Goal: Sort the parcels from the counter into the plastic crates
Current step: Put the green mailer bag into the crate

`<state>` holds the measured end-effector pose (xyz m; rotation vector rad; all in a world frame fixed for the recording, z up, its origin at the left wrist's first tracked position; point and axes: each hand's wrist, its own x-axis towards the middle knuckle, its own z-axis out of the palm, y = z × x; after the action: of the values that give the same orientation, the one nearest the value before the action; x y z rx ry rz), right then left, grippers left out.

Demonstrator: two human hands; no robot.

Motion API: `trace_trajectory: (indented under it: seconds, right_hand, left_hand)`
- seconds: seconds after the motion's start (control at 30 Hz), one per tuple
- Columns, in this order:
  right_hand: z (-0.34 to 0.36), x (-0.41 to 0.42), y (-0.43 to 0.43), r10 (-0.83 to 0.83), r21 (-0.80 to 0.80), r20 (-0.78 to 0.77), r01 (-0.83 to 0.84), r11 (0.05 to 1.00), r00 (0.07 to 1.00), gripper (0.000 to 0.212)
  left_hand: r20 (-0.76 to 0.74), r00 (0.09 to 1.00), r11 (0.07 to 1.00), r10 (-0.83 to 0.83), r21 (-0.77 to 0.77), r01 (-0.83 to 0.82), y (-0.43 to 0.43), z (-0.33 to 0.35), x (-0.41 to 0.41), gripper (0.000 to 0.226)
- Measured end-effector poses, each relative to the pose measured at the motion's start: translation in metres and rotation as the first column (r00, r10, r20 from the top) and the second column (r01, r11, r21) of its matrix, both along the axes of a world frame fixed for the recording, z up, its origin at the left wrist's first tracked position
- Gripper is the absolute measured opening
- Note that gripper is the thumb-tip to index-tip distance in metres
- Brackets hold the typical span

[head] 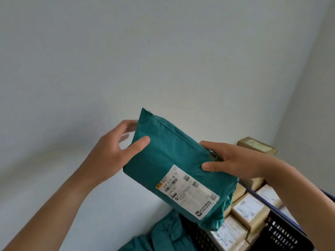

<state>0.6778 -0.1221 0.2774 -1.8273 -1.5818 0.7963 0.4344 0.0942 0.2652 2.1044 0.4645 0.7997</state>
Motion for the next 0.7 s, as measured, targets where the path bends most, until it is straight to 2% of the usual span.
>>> trace_trajectory:
  seconds: [0.03,0.1,0.17,0.23,0.33,0.4,0.5,0.63,0.7]
  right_hand:
    - [0.001,0.006,-0.011,0.007,-0.016,0.006,-0.007,1.0,1.0,0.036]
    - [0.001,0.024,-0.035,-0.021,-0.021,0.032,0.022,1.0,0.999,0.036]
    - [-0.006,0.049,-0.064,-0.134,0.029,0.093,0.132,0.991,0.987,0.035]
    - [-0.021,0.081,-0.1,-0.313,0.143,0.113,0.297,0.944,0.943,0.042]
    - [-0.055,0.137,-0.165,-0.518,0.29,-0.065,0.512,0.808,0.853,0.067]
    - [-0.083,0.166,-0.207,-0.552,0.238,-0.244,0.601,0.763,0.798,0.075]
    - [-0.116,0.187,-0.251,-0.556,0.091,-0.375,0.627,0.774,0.741,0.065]
    - [-0.144,0.213,-0.273,-0.624,-0.032,-0.343,0.655,0.755,0.702,0.058]
    - [-0.153,0.227,-0.276,-0.661,-0.105,-0.304,0.665,0.739,0.686,0.051]
  left_hand:
    - [-0.061,0.993,0.992,-0.101,-0.083,0.096,-0.011,-0.001,0.01,0.04]
    - [-0.084,0.981,0.967,-0.173,-0.206,0.153,-0.038,-0.008,0.032,0.032]
    - [-0.05,0.988,0.957,-0.147,-0.258,0.129,-0.067,-0.022,0.058,0.028]
    - [-0.007,0.996,0.948,-0.094,-0.306,0.087,-0.098,-0.038,0.086,0.026]
    - [0.037,0.999,0.927,0.033,-0.374,-0.016,-0.149,-0.065,0.13,0.025]
    - [0.054,0.994,0.913,0.095,-0.404,-0.065,-0.183,-0.083,0.156,0.027]
    - [0.06,0.991,0.889,0.12,-0.451,-0.08,-0.231,-0.108,0.19,0.035]
    - [0.018,0.993,0.838,0.121,-0.537,-0.092,-0.275,-0.139,0.219,0.021]
    - [-0.022,0.99,0.828,0.139,-0.546,-0.128,-0.285,-0.155,0.227,0.026]
